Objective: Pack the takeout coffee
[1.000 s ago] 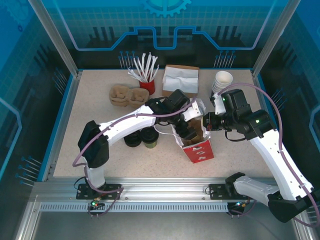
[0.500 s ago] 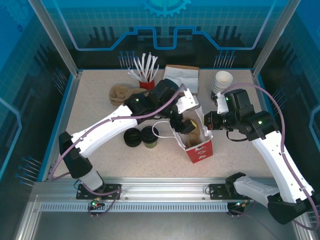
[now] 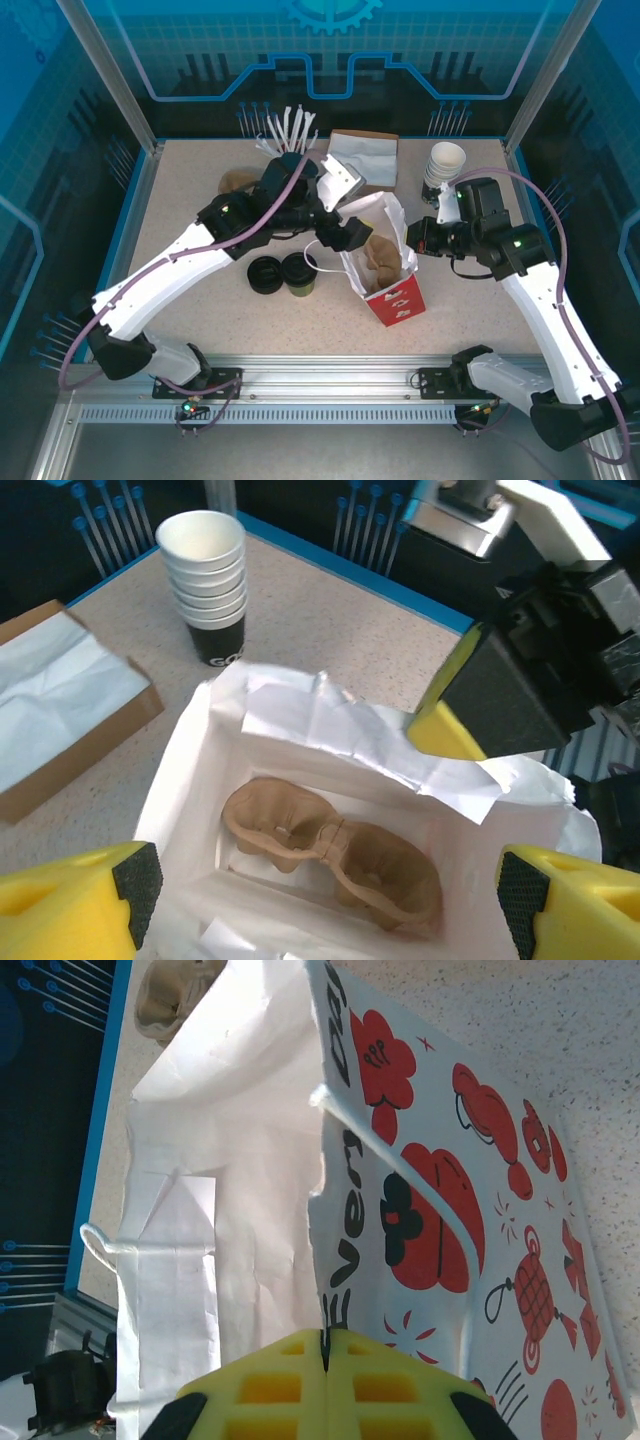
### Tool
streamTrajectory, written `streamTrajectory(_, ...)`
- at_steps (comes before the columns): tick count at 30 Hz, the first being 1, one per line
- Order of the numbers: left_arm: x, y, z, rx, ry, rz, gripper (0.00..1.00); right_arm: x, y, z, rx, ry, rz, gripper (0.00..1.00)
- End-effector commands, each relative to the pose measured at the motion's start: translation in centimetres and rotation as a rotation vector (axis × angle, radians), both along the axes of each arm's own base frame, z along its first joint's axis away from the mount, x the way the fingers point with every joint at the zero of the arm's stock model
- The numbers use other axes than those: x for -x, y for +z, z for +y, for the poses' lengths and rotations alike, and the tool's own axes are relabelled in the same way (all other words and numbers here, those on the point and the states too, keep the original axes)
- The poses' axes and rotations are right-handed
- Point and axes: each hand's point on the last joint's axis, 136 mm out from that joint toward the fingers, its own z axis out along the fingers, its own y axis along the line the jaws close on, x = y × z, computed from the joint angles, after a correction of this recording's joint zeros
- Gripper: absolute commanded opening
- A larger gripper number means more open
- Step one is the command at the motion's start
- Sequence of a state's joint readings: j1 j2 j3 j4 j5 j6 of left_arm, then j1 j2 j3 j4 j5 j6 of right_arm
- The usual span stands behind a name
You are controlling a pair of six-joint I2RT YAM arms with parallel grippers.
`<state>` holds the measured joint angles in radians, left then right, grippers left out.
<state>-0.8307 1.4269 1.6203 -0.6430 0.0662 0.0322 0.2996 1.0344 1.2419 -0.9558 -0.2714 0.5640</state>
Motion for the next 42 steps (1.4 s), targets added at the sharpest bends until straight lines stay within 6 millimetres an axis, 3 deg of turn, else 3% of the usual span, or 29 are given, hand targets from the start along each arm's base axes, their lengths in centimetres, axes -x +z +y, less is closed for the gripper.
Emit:
streamTrajectory(1, -0.5, -0.4, 1.5, 0.048, 0.101, 0.045, 0.88, -0.9, -0.4, -0.2, -0.047, -0.034, 0.029, 0.00)
streamTrajectory(6, -0.4, -1.3, 2.5, 0.055, 0.136, 0.083, 0.88, -1.5, -0.6, -2.0, 0.003, -0.074, 0.041, 0.06)
streamTrajectory(13, -0.3, -1.5, 3.5, 0.057, 0.163, 0.086, 0.88, -1.4, 0.7, -5.7, 0.189, -0.120, 0.025, 0.27)
streamTrajectory(17, -0.3, -1.6, 4.0, 0.055, 0.177, 0.091, 0.88, -0.9, 1.7, -7.0, 0.248, -0.115, 0.032, 0.31)
streamTrajectory(21, -0.2, -1.6, 4.2, 0.052, 0.177, 0.091, 0.88, -1.4, 3.5, -7.0, 0.276, -0.063, -0.034, 0.32)
streamTrajectory(26, -0.2, -1.8, 4.3, 0.047, 0.176, 0.094, 0.88, -3.9, 4.6, -5.5, 0.279, 0.070, -0.159, 0.37)
streamTrajectory(35, 0.3, -2.0, 4.7, 0.042, 0.176, 0.100, 0.88, -8.3, 2.1, -4.6, 0.303, 0.155, -0.122, 0.45)
streamTrajectory(42, 0.2, -2.0, 4.9, 0.039, 0.182, 0.092, 0.88, -9.3, -0.7, -4.1, 0.293, 0.196, -0.031, 0.43)
